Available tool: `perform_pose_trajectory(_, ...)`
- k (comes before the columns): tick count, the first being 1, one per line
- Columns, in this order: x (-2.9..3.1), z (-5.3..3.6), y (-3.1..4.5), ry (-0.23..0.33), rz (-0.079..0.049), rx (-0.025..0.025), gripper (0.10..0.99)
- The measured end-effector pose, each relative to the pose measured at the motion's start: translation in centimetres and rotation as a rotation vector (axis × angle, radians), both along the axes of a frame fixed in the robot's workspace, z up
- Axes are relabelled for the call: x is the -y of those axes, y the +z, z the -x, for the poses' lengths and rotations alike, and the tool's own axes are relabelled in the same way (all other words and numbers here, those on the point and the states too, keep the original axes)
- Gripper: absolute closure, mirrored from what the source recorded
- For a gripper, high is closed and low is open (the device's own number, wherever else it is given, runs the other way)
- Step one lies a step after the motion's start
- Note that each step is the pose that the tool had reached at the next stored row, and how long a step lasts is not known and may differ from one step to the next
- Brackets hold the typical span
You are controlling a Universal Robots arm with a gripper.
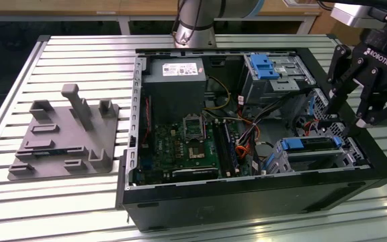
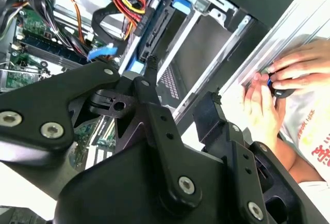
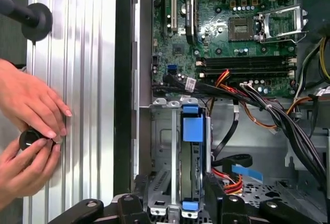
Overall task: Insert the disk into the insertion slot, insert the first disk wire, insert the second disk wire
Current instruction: 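Insert the first disk wire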
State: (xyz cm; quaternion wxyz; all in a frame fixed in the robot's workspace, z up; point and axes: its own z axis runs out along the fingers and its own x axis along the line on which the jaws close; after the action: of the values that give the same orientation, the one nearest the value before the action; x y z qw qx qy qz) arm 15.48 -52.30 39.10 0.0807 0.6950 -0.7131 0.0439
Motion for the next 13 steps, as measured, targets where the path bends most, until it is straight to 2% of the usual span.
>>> perform_pose_trajectory(4, -0.69, -0.43, -0.08, 0.0, 0.001, 0.0, 0.529)
perform_pose_trajectory(13, -3.03, -1.6, -0.34, 0.0, 0.005, 0.0, 0.529)
